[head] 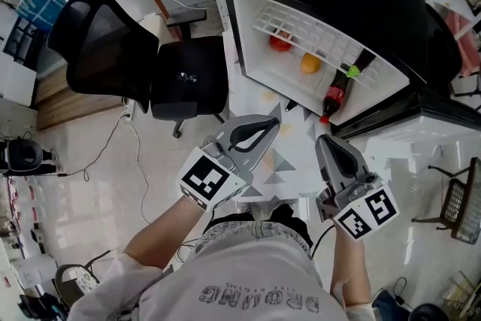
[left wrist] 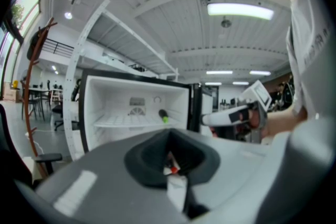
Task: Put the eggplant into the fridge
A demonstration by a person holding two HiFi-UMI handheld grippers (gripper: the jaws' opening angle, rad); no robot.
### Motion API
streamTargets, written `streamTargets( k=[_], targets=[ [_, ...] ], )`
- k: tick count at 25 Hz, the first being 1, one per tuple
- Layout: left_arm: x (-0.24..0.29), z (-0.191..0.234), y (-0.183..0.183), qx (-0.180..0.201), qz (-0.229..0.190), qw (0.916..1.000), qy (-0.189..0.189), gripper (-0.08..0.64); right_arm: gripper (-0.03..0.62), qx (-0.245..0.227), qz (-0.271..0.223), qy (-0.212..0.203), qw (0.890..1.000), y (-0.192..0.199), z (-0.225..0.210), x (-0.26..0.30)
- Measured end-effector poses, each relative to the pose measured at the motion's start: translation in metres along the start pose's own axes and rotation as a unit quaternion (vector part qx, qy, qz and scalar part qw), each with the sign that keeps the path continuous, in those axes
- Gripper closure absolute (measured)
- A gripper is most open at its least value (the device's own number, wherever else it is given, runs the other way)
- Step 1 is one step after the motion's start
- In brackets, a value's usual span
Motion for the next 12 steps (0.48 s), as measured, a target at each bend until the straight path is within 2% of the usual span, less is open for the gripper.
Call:
streamTargets(
  k=[12],
  targets=[
    [0.0052,-0.0008,0.0018,-0.003,0.005,1.0,-0.005,0.554,0.591,-0.004,0.002,-0.004,1.0,-0.0006,-0.005,-0.0028]
  ],
)
Point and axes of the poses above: the fingertips, and each gripper's own axes: x forward along the fingers, z to its left, y out of its underside, the point moved 10 cm from there along -x, backward along the fingers, and after that the axes turned 14 degrees about z, right-handed, at the moved point
